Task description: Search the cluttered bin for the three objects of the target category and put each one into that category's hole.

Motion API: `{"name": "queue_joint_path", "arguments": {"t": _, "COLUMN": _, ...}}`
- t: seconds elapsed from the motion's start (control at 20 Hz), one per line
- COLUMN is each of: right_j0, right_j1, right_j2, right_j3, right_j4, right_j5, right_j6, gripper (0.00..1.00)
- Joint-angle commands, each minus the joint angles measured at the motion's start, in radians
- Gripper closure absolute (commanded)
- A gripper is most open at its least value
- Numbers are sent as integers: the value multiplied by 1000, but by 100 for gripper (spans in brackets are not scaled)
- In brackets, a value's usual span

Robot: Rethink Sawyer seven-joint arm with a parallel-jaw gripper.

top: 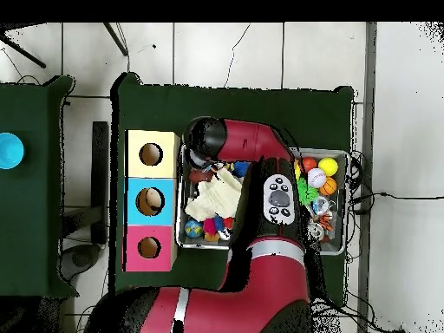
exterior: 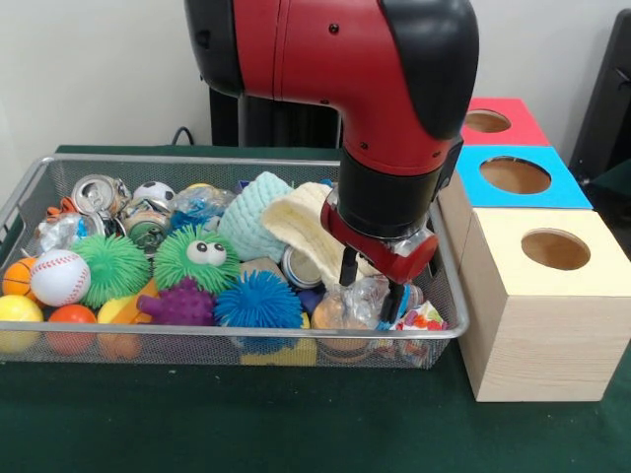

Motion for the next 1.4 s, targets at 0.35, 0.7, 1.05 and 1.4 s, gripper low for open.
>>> {"name": "queue_joint_path", "arguments": {"t": 0.35, "right_j0": 20, "right_j1": 56, "right_j2": 62, "right_j3": -35, "right_j4": -162, "right_j5": -84, "right_j6": -163, "gripper": 0}}
{"name": "queue_joint_path", "arguments": {"t": 0.7, "right_j0": 7, "right_j1": 38, "right_j2": 90, "right_j3": 52, "right_j4": -217, "right_j5": -239, "right_j6": -127, "gripper": 0}}
{"name": "queue_joint_path", "arguments": {"t": 1.05, "right_j0": -11, "right_j1": 33, "right_j2": 111, "right_j3": 73, "right_j4": -208, "right_j5": -234, "right_j6": -108, "gripper": 0}}
{"name": "queue_joint_path", "arguments": {"t": 1.4, "right_j0": -29, "right_j1": 40, "right_j2": 136, "right_j3": 96, "right_j4": -171, "right_j5": -212, "right_j6": -87, "gripper": 0}}
